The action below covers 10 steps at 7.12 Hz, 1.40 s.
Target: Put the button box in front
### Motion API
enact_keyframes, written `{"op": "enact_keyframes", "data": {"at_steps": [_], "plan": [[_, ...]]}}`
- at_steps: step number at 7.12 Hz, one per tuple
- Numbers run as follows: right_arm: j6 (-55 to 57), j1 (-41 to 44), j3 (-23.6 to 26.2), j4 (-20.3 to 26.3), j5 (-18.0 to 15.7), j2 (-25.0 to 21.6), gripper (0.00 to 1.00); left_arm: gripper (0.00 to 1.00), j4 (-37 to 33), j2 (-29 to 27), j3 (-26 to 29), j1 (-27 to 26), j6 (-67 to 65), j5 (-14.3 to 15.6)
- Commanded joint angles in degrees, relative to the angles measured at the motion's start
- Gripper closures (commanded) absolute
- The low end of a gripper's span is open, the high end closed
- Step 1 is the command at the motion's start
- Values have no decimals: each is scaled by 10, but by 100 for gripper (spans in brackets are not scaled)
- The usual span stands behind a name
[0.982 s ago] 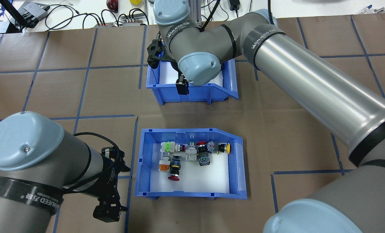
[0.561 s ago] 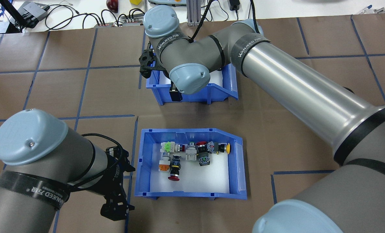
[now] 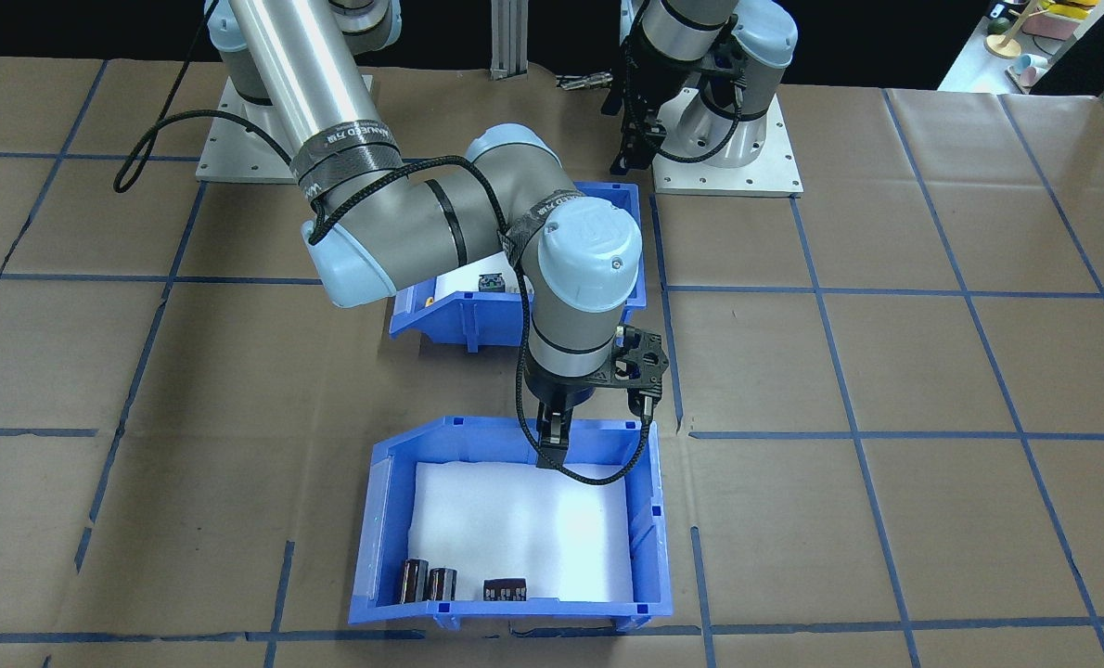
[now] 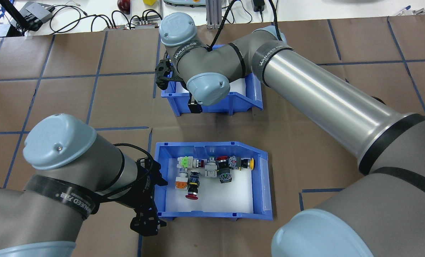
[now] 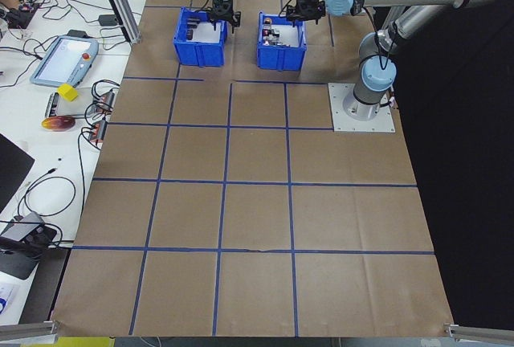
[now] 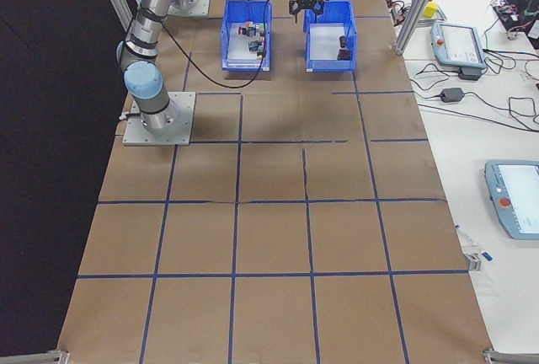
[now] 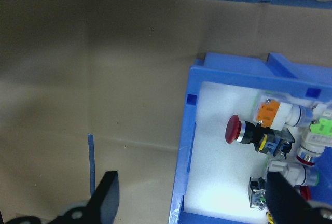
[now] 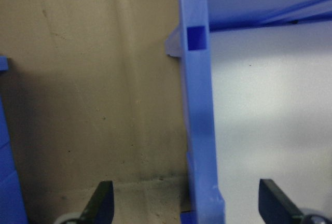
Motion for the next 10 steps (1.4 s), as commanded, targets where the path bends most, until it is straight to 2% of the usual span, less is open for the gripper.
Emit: {"op": "enact_keyframes", "data": {"at_steps": [1, 2, 3, 4, 5, 8, 10], "plan": [[0, -1, 0, 0, -2, -1, 74, 2, 57, -47, -1, -41, -5, 35], [-1, -1, -1, 0, -2, -4, 85, 4, 60, -63, -11, -53, -20, 34], [-1, -5, -2, 0, -3, -7, 92, 4, 90, -84, -21, -74, -42, 35], [-7, -12, -4, 0, -22, -12, 93, 3, 106, -93, -24, -103, -66, 42], [-27, -24, -10, 1, -32, -22, 93, 2, 108, -95, -24, -108, -71, 43], [-134, -111, 1, 13, -29, -66, 93, 3, 123, -127, -28, -132, -94, 43], [-238, -174, 32, 13, -32, -103, 93, 7, 139, -144, -28, -135, -96, 43]]}}
